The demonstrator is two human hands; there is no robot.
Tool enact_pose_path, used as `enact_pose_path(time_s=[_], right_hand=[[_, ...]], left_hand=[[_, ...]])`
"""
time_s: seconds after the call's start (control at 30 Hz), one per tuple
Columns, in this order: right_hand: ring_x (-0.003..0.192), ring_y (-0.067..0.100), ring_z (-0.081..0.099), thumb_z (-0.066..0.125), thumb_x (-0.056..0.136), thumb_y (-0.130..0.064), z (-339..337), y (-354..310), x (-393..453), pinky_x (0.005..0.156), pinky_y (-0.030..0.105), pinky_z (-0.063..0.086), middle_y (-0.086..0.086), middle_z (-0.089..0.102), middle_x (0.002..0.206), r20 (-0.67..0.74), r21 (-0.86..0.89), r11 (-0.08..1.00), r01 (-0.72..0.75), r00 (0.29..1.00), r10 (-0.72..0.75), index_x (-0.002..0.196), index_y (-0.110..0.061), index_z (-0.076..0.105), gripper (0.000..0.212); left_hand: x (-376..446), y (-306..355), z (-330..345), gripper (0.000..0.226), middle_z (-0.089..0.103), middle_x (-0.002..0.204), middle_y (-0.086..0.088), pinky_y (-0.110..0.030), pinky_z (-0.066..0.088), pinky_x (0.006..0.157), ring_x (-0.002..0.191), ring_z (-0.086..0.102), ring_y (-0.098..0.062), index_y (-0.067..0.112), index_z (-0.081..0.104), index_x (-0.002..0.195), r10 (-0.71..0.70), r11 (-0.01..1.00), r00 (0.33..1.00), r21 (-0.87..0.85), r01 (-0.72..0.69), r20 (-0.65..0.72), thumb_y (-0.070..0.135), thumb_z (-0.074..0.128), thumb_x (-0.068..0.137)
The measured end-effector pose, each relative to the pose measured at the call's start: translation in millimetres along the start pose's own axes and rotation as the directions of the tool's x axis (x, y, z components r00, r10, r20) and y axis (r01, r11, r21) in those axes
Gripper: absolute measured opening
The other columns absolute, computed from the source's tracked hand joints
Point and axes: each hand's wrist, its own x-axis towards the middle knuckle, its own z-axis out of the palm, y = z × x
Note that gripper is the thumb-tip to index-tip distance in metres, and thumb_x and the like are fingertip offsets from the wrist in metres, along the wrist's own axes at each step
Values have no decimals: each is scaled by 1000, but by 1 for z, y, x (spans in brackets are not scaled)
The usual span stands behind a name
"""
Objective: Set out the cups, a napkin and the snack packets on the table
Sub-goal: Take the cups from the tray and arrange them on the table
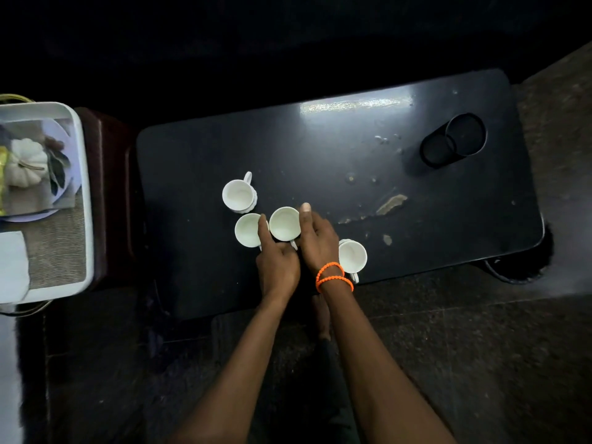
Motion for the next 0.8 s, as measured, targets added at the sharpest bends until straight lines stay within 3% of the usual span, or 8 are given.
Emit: enact_pose_path(time_s=[0.13, 0.23, 0.3, 0.43, 0.57, 0.67, 0.8], right_hand=[[101, 25, 67, 35, 101, -65, -1, -2, -5, 94, 47, 54, 0, 75, 92, -14, 52, 998, -27, 1000, 28, 87, -24, 70, 56], [102, 20, 68, 35, 96, -74, -6, 4, -13, 95, 48, 54, -3, 76, 91, -19, 107, 992, -67, 997, 69, 90, -23, 73, 64], [102, 19, 69, 37, 93, -77, -11, 15, -21, 96, 49, 55, -3, 77, 94, -21, 153, 984, -88, 995, 93, 94, -26, 75, 64], [96, 22, 73, 41, 97, -72, -15, 40, -45, 89, 55, 58, -2, 77, 93, -27, 244, 967, -71, 996, 80, 98, -29, 76, 56], [104, 16, 72, 43, 95, -74, -14, 63, -67, 94, 52, 57, -6, 77, 105, -41, 257, 960, -107, 992, 122, 108, -34, 76, 54], [112, 8, 68, 39, 92, -80, -11, 70, -79, 100, 46, 55, -9, 75, 114, -24, 198, 974, -108, 993, 115, 116, -35, 74, 61], [118, 7, 65, 41, 95, -70, -4, 63, -85, 106, 41, 51, -7, 73, 120, -2, 185, 979, -90, 996, 92, 119, -30, 74, 57]], left_hand=[[-7, 1, 5, 48, 69, 110, -1, -49, 59, 85, 95, 68, -29, 36, 32, 138, 40, 999, 999, -6, -40, -21, 26, 52, 96], [-15, -7, 7, 40, 72, 105, -4, -43, 58, 75, 90, 69, -29, 32, 34, 129, 41, 999, 999, 16, -41, -30, 24, 49, 93], [-23, -19, 6, 50, 74, 96, 1, -37, 53, 68, 86, 70, -25, 37, 32, 135, 60, 998, 998, 17, -60, -26, 21, 49, 91], [-36, -42, 6, 85, 72, 75, 20, -17, 45, 58, 73, 68, 2, 41, 9, 162, 66, 995, 997, 71, -68, 25, 15, 55, 95], [-51, -63, 2, 78, 65, 71, 22, 1, 42, 62, 73, 58, 26, 27, 22, 165, 90, 989, 995, 112, -95, 51, 11, 59, 98], [-58, -68, -4, 75, 64, 77, 23, 4, 40, 62, 74, 57, 29, 26, 28, 164, 79, 989, 996, 126, -83, 35, 10, 60, 98], [-59, -67, -14, 74, 63, 82, 25, 6, 38, 63, 72, 58, 26, 31, 30, 162, 57, 987, 998, 152, -57, 9, 14, 62, 97]])
